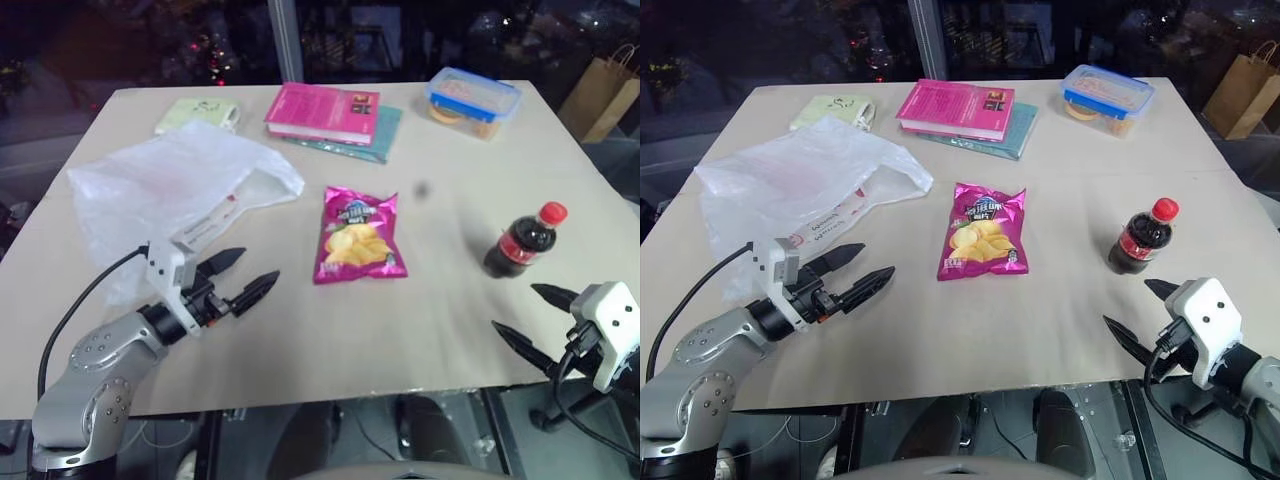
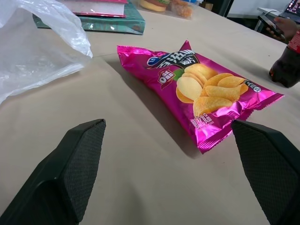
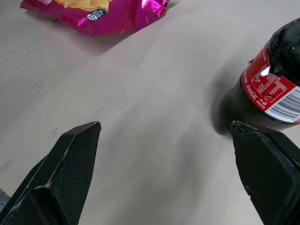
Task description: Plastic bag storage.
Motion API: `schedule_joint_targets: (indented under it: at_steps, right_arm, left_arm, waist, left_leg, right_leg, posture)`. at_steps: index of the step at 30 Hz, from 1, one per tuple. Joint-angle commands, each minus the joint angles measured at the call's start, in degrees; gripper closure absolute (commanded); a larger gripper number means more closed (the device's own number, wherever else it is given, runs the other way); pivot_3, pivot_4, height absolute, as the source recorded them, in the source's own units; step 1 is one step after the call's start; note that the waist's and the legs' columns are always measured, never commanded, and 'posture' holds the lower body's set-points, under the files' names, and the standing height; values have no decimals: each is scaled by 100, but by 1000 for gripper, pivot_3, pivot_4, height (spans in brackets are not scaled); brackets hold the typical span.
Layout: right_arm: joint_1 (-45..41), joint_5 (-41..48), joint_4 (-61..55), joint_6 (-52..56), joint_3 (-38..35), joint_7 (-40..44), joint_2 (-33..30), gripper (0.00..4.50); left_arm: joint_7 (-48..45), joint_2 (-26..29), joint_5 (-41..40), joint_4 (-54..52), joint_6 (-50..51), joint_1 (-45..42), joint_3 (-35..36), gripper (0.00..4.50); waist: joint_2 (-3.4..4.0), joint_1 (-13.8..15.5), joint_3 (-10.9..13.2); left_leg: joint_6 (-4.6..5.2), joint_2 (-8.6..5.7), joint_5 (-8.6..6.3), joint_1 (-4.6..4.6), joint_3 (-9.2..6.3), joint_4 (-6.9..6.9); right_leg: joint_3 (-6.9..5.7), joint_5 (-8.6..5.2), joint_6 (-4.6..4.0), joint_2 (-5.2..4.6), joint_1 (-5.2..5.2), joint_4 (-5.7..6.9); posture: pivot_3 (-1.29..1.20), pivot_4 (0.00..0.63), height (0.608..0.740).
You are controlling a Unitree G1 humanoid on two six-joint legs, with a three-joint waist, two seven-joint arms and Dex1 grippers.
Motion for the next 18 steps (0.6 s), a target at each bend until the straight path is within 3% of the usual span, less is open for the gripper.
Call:
schedule_joint_targets:
  at_steps: [1, 5, 9, 13, 18]
  right_arm:
    - [-108, 23, -11, -236, -84, 2, 45, 0]
    - [-596, 295, -89, -263, 246, -136, 225, 0]
    - [-1223, 772, -433, 127, 808, -290, 139, 0]
    - [-1843, 912, -485, 534, 1408, -515, 6, 0]
    - [-2208, 944, -457, 704, 1657, -606, -109, 0]
  left_arm:
    - [224, -17, -122, -290, -3, -210, 95, 34]
    - [1118, -184, 118, -385, 248, -929, -101, 34]
    - [2401, 73, 1389, 168, 700, -1906, -463, 34]
    - [2435, 1007, 2871, 844, 363, -2301, -1322, 34]
    - [2482, 1215, 3809, 1816, 210, -2724, -1988, 34]
  waist:
    - [0, 7, 0]
    - [-5, 76, 2]
    - [-3, 89, 2]
    - [-5, 44, 4]
    - [-6, 103, 6]
  left_leg:
    - [0, 0, 0, 0, 0, 0]
    - [0, 2, 0, 0, -9, 5]
    - [10, -1, 7, 2, -8, 2]
    - [24, -2, 16, 2, -6, -4]
    - [29, -10, 9, -3, -10, -14]
  right_leg:
    - [0, 0, 0, 0, 0, -1]
    - [-16, 5, 6, 0, 7, -8]
    - [-19, 5, 5, 4, 8, -10]
    - [-18, 6, 4, 13, 6, -15]
    - [-20, 18, -7, 3, 4, -27]
  posture:
    - [0, 150, 740]
    - [0, 150, 740]
    - [0, 150, 740]
    - [0, 150, 740]
    - [0, 150, 740]
